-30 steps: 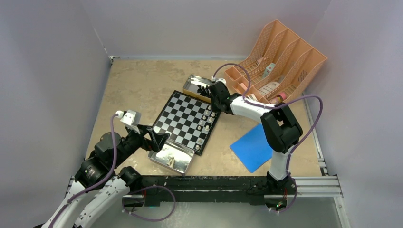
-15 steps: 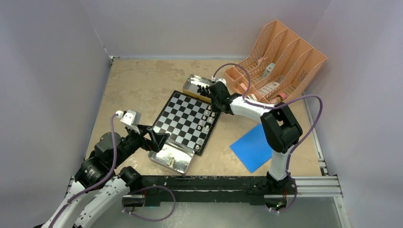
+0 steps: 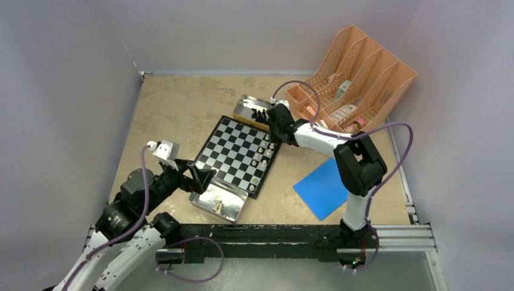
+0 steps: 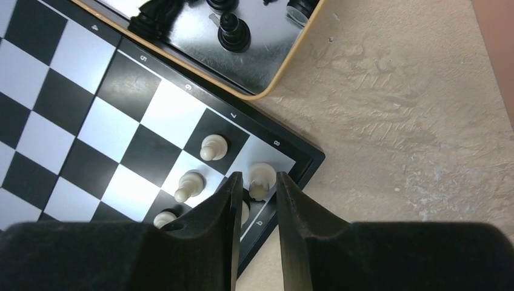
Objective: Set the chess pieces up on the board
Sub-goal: Place the chess piece on the chessboard, then pick up the chess piece from the storage box.
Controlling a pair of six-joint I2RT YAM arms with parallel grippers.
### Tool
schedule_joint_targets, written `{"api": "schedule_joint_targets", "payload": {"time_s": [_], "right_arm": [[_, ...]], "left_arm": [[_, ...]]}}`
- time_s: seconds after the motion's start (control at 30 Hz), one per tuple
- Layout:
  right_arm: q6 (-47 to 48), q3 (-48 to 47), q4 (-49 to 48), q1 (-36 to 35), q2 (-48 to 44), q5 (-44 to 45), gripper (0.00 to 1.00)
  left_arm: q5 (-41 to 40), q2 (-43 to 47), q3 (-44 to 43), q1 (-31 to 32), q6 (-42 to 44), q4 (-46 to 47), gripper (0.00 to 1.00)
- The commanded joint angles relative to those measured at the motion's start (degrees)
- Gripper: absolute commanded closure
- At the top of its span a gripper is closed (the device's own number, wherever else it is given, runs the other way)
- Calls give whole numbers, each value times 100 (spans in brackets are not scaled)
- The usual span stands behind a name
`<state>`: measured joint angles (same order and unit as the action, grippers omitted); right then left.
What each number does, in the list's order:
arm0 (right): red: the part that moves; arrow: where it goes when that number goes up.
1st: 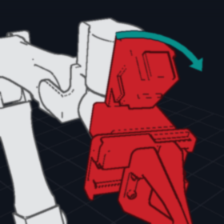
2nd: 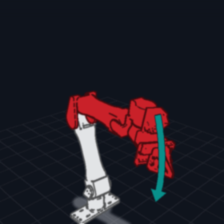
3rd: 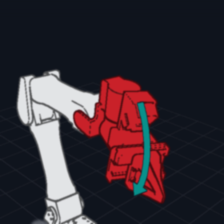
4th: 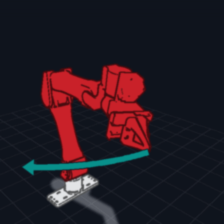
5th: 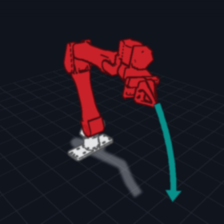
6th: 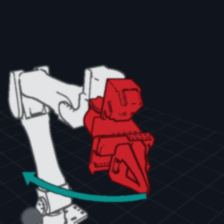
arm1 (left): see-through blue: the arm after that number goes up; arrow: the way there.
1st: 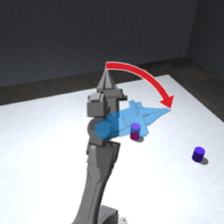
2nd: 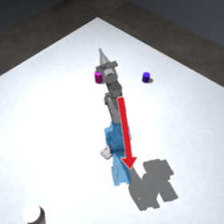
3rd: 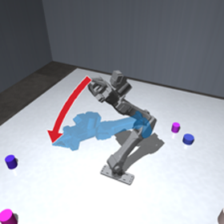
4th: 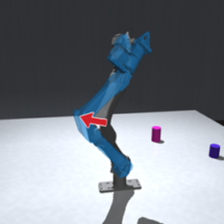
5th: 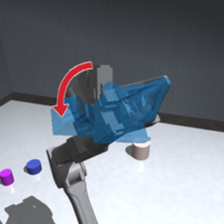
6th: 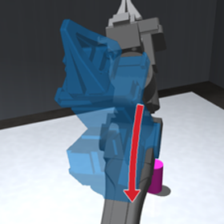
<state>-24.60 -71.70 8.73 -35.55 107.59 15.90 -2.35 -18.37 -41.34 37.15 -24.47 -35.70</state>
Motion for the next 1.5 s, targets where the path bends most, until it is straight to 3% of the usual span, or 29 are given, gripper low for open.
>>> {"api": "schedule_joint_targets", "payload": {"time_s": [0.0,0.33,0.43,0.7,0.97,1.17,1.47], "right_arm": [[3,-18,-61,31,-494,55,70],[-80,-101,-51,31,-1344,-177,60],[-46,178,-402,30,-1697,-837,59],[-85,1051,-1252,22,-2635,-1974,59],[36,1961,-1970,22,-3368,-2130,58],[8,2160,-2190,22,-3583,-2578,59],[44,2005,-2081,-22,-3607,-2780,59]], "left_arm": [[-134,-32,-53,-21,-98,99,0],[-645,-341,-7,-20,-525,-63,0],[-576,-601,-98,-17,-596,-57,2],[-562,-2390,-935,-16,-1196,-999,15],[173,-4002,-1782,-14,-1456,-2046,32],[872,-4448,-1547,-18,-2034,-2252,46],[830,-5373,-1287,-21,-2280,-2015,56]]}}
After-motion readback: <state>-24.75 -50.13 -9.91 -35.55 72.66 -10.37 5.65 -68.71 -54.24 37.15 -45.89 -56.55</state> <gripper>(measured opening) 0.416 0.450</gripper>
